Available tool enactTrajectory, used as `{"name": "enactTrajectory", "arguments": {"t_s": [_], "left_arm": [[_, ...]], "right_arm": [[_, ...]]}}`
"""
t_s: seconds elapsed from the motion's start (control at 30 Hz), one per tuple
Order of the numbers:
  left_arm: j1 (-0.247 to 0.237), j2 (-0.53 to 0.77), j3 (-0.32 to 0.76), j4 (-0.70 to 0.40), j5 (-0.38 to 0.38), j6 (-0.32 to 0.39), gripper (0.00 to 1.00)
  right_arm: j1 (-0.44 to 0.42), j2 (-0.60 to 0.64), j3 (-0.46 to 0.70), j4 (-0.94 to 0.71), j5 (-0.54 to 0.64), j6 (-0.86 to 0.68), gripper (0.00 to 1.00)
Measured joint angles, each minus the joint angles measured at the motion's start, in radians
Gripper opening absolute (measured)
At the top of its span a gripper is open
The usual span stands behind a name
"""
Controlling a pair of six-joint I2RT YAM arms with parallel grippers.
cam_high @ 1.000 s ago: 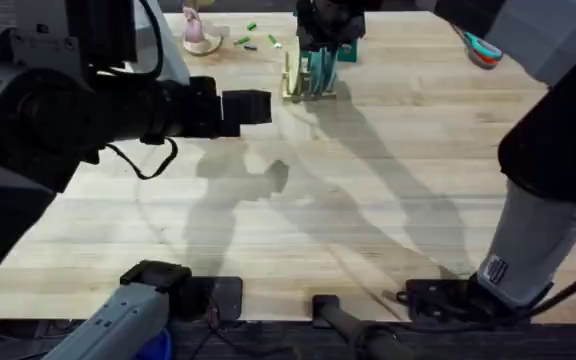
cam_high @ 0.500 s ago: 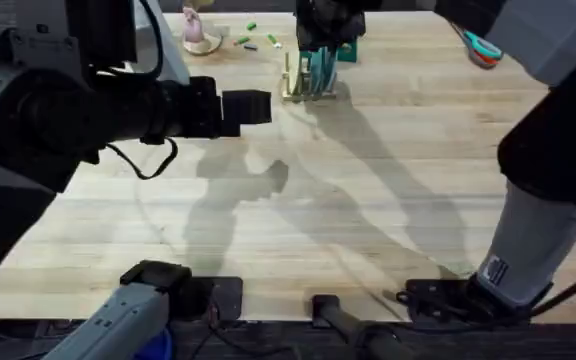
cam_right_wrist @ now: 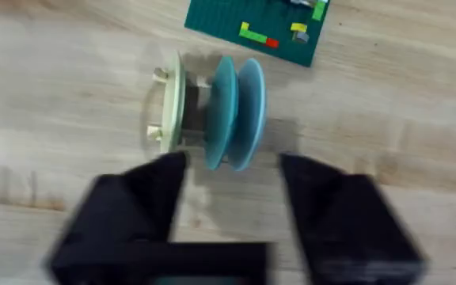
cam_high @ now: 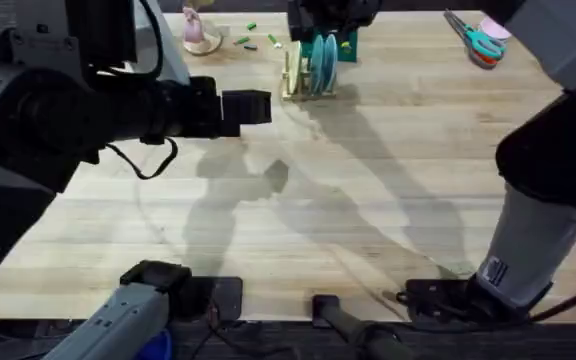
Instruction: Pick up the plates from the table one by one and place each into a slot on the dish rack.
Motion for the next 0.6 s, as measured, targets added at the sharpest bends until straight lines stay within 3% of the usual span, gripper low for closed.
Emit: {"name": "enactTrajectory", "arguments": {"t_s": [0.07,0.1,0.13,0.6], "left_arm": [[0.000,0.000,0.000,0.000,0.000,0.000,0.995],[0.000,0.000,0.000,0.000,0.000,0.000,0.995],[0.000,0.000,0.000,0.000,0.000,0.000,0.995],[0.000,0.000,0.000,0.000,0.000,0.000,0.995]], "right_arm": [[0.000,0.000,0.004,-0.004,0.000,-0.040,0.874],[0.001,0.000,0.004,-0.005,0.000,-0.069,0.963],[0.003,0.000,0.004,-0.006,0.000,-0.093,0.987],[0.047,0.000,0.004,-0.111,0.005,-0.207,0.997]]}}
